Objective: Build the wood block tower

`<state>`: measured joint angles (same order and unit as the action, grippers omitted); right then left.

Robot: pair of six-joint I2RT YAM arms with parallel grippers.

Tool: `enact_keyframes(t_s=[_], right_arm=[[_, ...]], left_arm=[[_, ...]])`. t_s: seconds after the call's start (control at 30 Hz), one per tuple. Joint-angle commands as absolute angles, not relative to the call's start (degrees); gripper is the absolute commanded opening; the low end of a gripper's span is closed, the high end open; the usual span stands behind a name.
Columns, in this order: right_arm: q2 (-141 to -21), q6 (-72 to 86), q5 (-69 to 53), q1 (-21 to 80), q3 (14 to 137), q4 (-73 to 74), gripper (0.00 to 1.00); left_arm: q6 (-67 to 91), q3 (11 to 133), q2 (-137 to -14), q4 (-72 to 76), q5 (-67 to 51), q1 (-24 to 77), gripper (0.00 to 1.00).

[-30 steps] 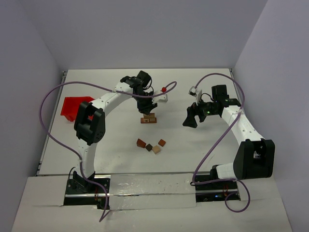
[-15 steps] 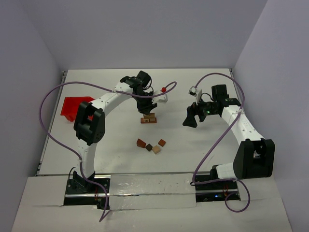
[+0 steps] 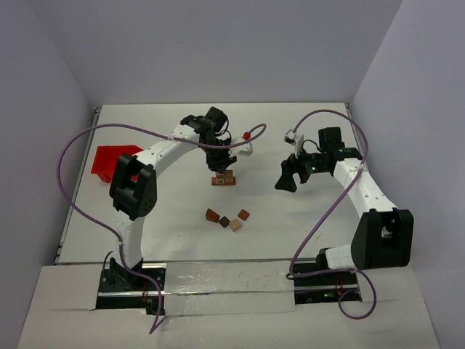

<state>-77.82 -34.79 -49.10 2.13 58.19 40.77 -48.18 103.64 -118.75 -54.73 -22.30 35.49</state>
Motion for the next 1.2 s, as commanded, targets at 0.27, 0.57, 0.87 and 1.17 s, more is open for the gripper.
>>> enact_keyframes(t_s=[0.27,0.57,0.87,1.17], right_arm=[[-78.14,-35.24,-49.48,2.72,60.91,41.21,1.0],[-78.44,-35.29,-49.35,2.81,61.0,41.31,1.0],[-78.49,-35.33,-49.31,2.81,61.0,41.4,1.0],[-78.57,-35.33,-49.22,2.81,61.08,41.34,1.0]], left_arm=[[-47.72,104.85,-116.99,-52.89,-22.76,36.39,0.32],[-47.59,104.77,-117.33,-52.12,-22.46,36.39,0.33],[-47.66,105.03,-118.06,-52.29,-22.41,36.47,0.35],[-47.93,104.56,-118.69,-52.56,-22.32,36.39,0.36]])
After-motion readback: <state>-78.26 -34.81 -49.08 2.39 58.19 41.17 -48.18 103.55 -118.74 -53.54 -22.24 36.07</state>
